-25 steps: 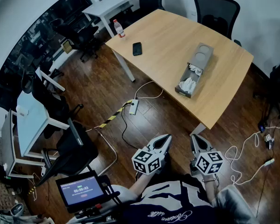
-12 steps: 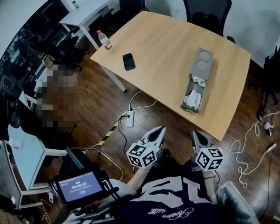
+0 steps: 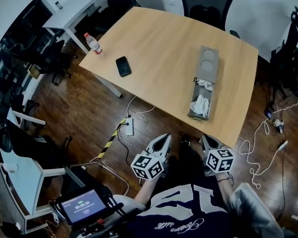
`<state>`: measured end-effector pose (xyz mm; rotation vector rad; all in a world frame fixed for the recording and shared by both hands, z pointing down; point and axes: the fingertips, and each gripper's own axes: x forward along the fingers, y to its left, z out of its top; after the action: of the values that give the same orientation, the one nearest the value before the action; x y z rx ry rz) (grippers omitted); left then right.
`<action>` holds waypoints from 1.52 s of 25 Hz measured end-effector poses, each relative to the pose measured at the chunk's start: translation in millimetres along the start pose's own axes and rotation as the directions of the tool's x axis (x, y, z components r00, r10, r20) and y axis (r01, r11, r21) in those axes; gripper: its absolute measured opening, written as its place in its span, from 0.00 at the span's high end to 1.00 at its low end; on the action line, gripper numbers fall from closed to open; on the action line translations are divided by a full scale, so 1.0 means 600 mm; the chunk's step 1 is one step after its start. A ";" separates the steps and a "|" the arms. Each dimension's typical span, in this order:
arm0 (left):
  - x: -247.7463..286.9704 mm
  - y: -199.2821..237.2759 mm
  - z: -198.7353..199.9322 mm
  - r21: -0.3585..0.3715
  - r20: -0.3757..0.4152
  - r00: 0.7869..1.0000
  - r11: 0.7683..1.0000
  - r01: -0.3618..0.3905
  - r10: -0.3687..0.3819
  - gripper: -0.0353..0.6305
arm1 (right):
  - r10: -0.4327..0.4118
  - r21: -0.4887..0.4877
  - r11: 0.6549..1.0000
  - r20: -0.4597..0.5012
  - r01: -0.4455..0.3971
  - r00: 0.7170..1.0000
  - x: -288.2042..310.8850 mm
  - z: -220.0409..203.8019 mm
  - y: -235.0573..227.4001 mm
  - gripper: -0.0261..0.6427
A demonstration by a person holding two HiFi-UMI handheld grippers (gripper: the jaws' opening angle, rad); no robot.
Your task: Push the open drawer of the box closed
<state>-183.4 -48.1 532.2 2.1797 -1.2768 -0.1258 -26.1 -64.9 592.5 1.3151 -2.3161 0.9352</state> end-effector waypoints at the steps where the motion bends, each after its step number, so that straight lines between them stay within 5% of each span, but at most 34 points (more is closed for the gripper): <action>1: 0.001 0.010 0.003 -0.006 0.008 1.000 1.000 -0.019 0.019 0.94 | -0.006 -0.002 1.000 -0.018 0.006 1.000 0.011 -0.002 -0.010 0.97; 6: 0.006 0.072 0.034 -0.003 0.021 0.992 0.993 -0.121 0.121 0.94 | -0.001 -0.010 1.000 -0.078 0.000 0.997 0.082 0.006 -0.032 0.97; 14: 0.105 0.114 0.092 0.000 0.010 0.995 0.995 -0.102 0.102 0.94 | 0.027 -0.031 0.999 -0.220 -0.034 0.975 0.158 0.009 -0.060 0.97; 19: 0.223 0.111 0.110 0.002 -0.048 0.998 0.999 -0.049 0.049 0.94 | 0.081 0.083 0.994 -0.206 -0.066 0.975 0.194 0.058 -0.093 0.97; 23: 0.232 0.105 0.089 0.022 -0.112 0.993 0.999 -0.028 0.030 0.94 | 0.091 0.149 0.987 -0.185 -0.064 0.979 0.202 0.070 -0.094 0.97; 32: 0.256 0.144 0.102 0.084 -0.152 0.985 0.994 -0.073 0.085 0.94 | 0.060 0.092 0.995 -0.123 -0.049 0.991 0.253 0.142 -0.141 0.97; 38: 0.277 0.138 0.088 0.107 -0.206 0.977 0.994 -0.022 0.044 0.94 | -0.020 -0.032 0.999 -0.079 0.017 0.997 0.293 0.202 -0.189 0.97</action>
<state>-177.6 -237.6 569.4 2.1912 -1.2235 0.1833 -17.2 -300.7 645.1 1.2611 -2.2460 0.9243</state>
